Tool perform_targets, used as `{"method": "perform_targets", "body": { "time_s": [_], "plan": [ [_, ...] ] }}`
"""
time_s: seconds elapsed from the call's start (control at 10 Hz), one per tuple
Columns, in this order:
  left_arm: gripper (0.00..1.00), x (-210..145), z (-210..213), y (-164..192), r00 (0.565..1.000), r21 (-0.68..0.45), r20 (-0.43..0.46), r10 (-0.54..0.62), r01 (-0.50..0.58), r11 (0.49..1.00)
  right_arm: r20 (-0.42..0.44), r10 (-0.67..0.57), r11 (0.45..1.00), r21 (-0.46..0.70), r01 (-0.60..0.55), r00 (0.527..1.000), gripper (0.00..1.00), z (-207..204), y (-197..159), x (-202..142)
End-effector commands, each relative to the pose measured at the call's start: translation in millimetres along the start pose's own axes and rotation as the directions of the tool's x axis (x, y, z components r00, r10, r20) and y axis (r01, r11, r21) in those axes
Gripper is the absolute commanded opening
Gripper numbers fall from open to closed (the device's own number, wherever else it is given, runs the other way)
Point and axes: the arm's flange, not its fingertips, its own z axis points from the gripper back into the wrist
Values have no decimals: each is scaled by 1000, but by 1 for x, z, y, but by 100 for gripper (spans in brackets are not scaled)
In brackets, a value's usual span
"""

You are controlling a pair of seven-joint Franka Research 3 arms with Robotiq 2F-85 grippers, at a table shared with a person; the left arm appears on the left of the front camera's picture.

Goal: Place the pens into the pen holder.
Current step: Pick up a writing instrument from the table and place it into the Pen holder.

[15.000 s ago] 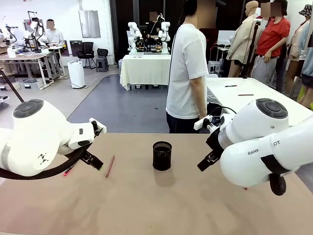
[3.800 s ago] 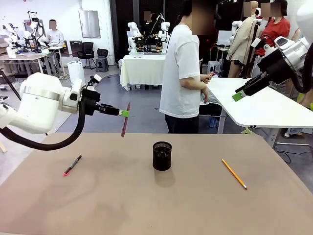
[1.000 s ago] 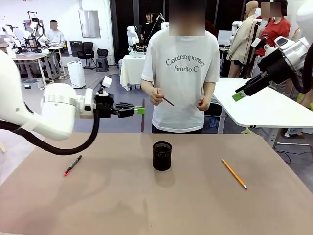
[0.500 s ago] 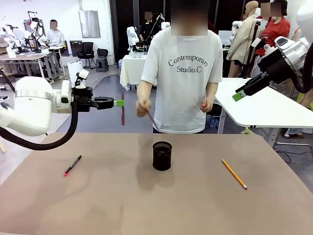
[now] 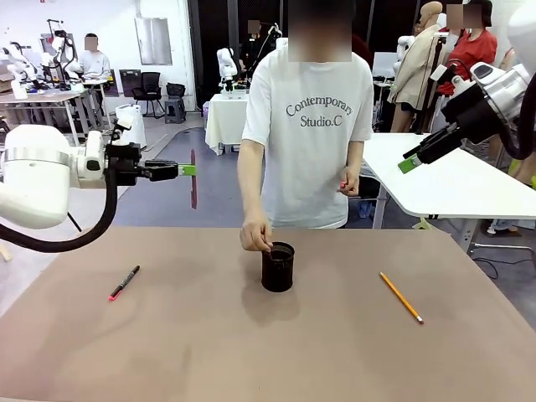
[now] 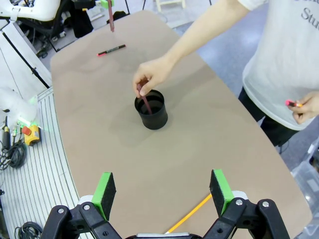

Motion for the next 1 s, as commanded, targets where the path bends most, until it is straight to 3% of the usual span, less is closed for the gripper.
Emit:
{"method": "perform_targets", "body": {
  "time_s": [0.0,0.6,0.9],
  "plan": [
    [0,-1,3,-8,1000,16,-4,15,-15,1000,14,-3,1000,8,3,1000,100,1,0,2],
    [0,2,31,2,1000,22,-6,-2,2,1000,14,-3,1000,8,3,1000,100,1,0,2],
    [0,2,23,6,1000,42,-1,-3,3,999,14,-3,1000,8,3,1000,100,1,0,2]
  ]
}}
